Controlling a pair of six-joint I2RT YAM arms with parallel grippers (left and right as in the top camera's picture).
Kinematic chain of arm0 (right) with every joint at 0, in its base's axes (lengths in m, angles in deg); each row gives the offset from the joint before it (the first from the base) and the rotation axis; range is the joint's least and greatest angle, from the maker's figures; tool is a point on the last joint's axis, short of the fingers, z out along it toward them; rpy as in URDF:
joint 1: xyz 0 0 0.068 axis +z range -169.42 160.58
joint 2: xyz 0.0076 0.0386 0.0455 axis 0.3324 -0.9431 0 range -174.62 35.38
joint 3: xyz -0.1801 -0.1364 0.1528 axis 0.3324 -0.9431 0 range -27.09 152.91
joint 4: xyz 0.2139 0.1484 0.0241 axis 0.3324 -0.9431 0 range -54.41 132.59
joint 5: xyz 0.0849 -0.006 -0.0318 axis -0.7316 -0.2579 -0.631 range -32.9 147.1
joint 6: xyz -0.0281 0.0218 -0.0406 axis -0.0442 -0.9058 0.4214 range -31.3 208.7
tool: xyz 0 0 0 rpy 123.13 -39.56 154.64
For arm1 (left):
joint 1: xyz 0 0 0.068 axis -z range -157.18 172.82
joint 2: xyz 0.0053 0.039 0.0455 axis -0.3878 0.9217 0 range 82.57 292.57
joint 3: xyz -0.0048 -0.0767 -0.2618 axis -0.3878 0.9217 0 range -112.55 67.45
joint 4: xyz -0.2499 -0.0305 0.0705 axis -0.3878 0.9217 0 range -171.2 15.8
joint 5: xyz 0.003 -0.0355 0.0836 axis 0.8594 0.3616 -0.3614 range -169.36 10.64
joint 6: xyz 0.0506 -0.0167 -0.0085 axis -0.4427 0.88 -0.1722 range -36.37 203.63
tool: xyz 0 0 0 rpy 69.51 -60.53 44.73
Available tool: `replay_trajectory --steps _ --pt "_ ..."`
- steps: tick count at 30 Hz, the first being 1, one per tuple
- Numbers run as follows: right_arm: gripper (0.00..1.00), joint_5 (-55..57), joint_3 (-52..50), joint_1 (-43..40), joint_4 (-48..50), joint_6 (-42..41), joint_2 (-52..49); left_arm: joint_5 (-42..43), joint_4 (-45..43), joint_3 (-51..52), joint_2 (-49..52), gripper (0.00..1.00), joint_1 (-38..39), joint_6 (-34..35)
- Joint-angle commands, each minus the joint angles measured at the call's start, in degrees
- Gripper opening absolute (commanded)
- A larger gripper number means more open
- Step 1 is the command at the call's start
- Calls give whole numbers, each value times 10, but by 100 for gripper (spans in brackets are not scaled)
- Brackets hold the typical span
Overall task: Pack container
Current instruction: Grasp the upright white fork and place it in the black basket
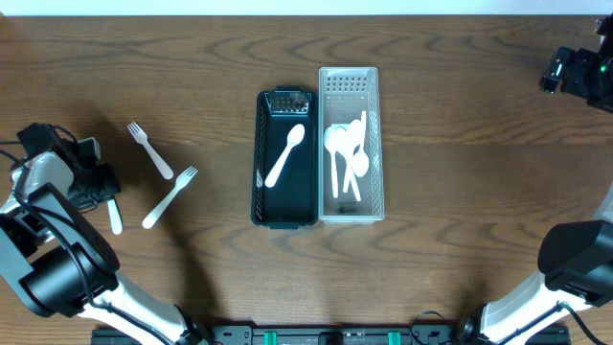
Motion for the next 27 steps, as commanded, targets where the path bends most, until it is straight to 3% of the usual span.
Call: replay_trajectory --steps 1,6,14,19,24,27 --pt "99 2 1 -2 0 -8 -2 -4 38 -12 -33 6 13 34" --pt "99 2 1 -2 0 -8 -2 -4 145 -87 -134 6 74 63" --pt "99 2 1 -2 1 -8 -2 -4 246 -217 -265 6 269 171" --pt "99 2 1 -2 -1 -6 -2 -4 249 -221 -278 6 403 246" --pt "99 0 1 -2 -7 -4 -2 -5 238 -221 -233 6 526 252" --pt "99 -1 1 -2 -7 -4 -2 -5 231 -221 -188 6 563 272"
